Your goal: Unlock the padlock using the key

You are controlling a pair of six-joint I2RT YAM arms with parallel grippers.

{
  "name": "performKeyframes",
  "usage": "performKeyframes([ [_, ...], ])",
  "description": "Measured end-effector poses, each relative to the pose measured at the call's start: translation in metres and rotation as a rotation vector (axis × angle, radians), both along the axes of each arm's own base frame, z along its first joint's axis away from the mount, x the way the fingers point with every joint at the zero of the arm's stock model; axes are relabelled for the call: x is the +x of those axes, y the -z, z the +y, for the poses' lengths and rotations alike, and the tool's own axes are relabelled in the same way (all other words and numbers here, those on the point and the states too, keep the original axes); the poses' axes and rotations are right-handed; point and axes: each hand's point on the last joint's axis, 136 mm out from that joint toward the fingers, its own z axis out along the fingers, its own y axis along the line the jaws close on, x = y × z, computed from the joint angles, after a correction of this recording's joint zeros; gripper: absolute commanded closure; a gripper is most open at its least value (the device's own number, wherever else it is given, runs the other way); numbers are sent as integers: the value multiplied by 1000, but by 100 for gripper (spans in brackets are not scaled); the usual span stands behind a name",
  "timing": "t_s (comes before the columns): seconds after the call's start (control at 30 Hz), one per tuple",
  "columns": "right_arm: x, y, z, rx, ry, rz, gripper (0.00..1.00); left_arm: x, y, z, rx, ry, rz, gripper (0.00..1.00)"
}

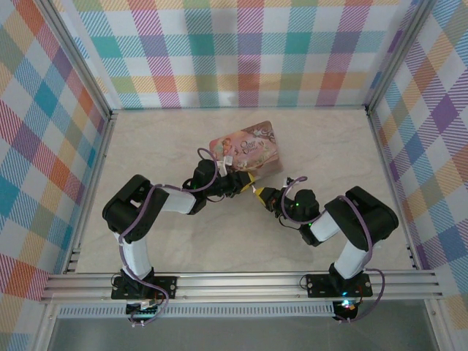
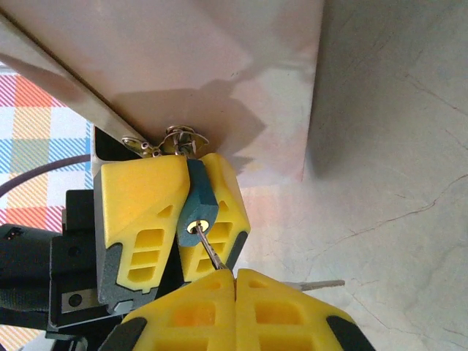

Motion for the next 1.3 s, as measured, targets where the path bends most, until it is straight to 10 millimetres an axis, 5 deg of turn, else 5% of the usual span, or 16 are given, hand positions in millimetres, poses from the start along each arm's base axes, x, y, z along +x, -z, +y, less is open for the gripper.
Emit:
performKeyframes([
  [1.07,3,-8,6,70,44,58,100,-1,2,3,-12,-17,2,84],
  [1.3,12,-6,12,65,53,63,100,2,3,5,-9,-36,3,100],
])
